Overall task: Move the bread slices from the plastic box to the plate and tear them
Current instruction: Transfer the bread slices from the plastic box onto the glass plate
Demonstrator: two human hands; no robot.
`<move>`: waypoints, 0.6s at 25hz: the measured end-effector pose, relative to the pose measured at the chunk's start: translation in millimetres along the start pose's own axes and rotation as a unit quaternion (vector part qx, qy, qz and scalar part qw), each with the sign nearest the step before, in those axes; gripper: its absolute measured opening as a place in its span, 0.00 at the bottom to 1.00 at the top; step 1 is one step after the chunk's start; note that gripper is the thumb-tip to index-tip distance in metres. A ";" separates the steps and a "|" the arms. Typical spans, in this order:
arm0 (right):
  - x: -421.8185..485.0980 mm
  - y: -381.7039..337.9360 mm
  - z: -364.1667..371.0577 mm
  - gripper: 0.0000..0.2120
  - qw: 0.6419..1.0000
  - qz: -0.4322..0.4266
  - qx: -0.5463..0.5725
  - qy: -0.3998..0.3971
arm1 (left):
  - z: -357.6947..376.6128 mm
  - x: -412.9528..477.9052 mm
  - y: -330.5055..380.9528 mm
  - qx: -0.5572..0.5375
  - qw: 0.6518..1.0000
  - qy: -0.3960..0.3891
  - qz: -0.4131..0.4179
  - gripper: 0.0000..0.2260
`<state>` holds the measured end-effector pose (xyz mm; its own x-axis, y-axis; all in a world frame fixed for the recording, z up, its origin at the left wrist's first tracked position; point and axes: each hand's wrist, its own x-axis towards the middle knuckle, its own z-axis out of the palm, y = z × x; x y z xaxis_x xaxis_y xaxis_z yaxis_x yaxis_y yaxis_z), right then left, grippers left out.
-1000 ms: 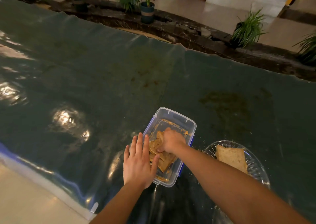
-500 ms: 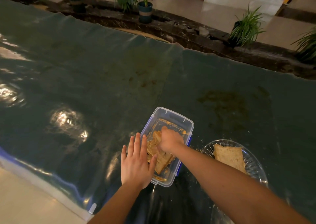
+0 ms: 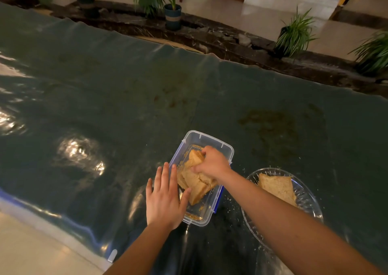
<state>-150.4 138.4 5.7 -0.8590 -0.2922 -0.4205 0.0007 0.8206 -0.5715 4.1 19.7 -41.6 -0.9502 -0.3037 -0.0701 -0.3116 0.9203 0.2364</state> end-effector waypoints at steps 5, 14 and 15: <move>-3.6 8.0 -29.5 0.24 0.989 0.046 0.132 0.041 | -1.7 -0.5 0.1 -0.004 1.000 -0.001 -0.002 0.37; -40.5 40.5 -97.2 0.25 0.917 0.108 0.376 0.076 | -8.0 -3.4 3.1 -0.012 1.000 0.001 -0.003 0.36; -47.0 49.3 -105.9 0.24 0.913 0.109 0.384 0.088 | -8.3 -3.3 3.3 -0.011 1.000 0.000 -0.003 0.37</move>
<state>-164.2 244.5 72.0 -0.8646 -0.0247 -0.5018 0.4815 0.2439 -0.8418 6.2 21.7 -32.5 -0.9484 -0.3086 -0.0723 -0.3167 0.9129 0.2576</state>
